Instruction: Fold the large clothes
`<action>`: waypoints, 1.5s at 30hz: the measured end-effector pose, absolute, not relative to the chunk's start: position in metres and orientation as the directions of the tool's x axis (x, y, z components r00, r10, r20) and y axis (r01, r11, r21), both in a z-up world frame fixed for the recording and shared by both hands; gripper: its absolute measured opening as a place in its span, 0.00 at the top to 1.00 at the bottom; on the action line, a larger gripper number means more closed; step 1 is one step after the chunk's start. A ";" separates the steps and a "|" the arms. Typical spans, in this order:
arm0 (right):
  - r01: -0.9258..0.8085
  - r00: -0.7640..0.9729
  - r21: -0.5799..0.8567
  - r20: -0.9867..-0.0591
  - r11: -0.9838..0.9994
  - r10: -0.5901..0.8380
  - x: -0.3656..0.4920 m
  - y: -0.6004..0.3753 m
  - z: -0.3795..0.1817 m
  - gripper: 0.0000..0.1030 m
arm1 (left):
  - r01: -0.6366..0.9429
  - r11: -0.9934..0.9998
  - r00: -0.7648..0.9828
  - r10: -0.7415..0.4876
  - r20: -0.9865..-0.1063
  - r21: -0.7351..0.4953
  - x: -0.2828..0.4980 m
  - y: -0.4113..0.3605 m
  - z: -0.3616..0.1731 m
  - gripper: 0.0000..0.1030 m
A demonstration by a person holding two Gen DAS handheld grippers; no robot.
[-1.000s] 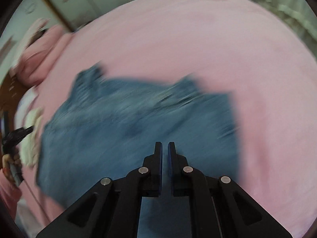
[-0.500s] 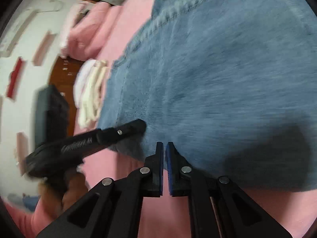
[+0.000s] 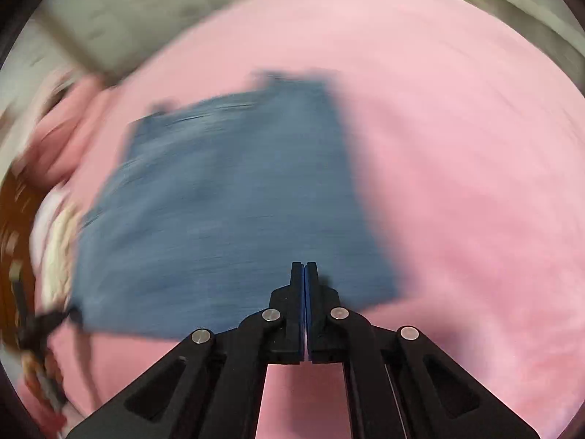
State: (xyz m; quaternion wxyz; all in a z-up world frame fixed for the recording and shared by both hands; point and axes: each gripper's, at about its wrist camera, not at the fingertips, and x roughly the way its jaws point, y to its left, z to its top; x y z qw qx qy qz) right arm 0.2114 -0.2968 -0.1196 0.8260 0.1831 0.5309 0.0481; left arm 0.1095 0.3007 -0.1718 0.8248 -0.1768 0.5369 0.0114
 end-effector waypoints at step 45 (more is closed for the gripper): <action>0.103 0.412 0.707 -0.671 0.700 0.617 0.397 -0.254 -0.214 0.98 | -0.238 0.872 0.382 -0.321 -0.867 -0.428 0.307 0.257 -0.243 0.99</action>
